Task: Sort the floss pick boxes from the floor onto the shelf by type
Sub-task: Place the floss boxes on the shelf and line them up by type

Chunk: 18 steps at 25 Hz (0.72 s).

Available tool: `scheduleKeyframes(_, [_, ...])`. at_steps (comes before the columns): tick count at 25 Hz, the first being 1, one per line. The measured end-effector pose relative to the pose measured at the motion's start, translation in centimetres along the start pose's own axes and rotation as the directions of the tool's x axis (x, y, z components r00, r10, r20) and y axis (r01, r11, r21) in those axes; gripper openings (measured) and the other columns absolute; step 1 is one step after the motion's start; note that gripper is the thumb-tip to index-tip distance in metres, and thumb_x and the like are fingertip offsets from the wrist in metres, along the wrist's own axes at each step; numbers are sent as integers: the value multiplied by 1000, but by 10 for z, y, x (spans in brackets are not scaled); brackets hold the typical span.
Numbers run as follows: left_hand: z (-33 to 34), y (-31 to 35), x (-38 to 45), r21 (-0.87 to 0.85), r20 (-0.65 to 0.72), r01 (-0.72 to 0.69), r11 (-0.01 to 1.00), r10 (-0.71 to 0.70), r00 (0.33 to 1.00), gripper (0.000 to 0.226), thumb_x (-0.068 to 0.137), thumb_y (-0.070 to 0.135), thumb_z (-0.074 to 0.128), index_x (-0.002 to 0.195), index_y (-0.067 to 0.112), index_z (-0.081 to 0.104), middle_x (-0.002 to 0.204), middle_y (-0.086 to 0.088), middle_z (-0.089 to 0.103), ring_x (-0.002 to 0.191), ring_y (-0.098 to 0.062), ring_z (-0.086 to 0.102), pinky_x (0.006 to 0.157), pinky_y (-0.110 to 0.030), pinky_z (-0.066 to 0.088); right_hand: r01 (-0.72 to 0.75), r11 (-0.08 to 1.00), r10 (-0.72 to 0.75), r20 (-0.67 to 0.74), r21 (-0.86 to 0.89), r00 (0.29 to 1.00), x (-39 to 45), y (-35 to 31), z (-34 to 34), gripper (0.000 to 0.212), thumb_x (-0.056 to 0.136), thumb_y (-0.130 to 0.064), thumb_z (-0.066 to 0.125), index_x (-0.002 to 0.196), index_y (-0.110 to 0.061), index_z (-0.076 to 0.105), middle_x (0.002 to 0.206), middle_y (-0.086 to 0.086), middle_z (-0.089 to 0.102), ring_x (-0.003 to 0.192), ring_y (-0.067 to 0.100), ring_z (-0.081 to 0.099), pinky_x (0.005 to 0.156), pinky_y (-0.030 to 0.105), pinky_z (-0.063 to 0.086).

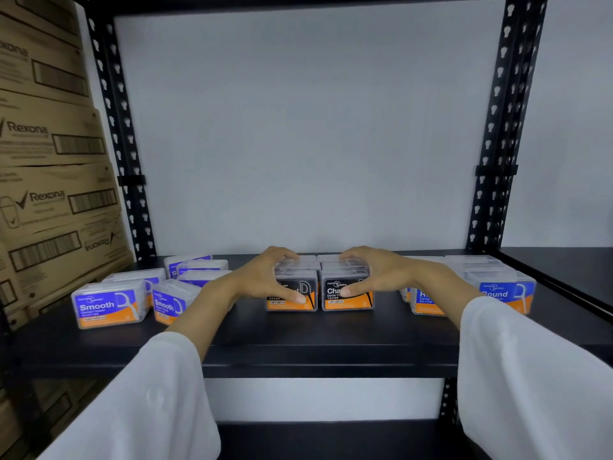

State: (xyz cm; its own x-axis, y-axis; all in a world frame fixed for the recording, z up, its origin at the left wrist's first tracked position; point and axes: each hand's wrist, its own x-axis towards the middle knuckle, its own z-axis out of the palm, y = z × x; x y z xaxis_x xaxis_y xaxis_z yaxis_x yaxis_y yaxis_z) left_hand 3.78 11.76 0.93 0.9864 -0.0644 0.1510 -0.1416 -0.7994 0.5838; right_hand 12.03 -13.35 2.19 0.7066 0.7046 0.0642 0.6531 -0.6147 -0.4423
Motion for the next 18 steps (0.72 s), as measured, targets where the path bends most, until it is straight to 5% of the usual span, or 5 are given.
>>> scheduleKeyframes(5, [8,5,5,-23,-45,-6,1000,5,999,73,68,34,85,127,28,43,132,11,34,120,-6,38,93,-21,32,34,997,-33,4,-76,999,3,-2,-3,78,74,-47,74,138,-23,36,143,0,36,129,18,37,108,33,35])
scheduleKeyframes(11, [-3,1,6,7,71,25,1000,-25,997,93,67,40,83,144,34,32,155,10,16,144,-13,19,115,-31,22,4,999,-5,38,44,999,2,-2,-8,87,73,-44,76,145,-24,29,147,-3,36,134,17,37,103,28,37])
scheduleKeyframes(18, [0,-2,0,-64,39,24,998,-22,999,81,70,34,83,139,34,42,146,11,36,135,-11,34,110,-29,29,-5,1000,6,27,-14,1000,2,2,-9,80,72,-46,76,140,-27,37,148,-3,34,135,18,34,108,33,34])
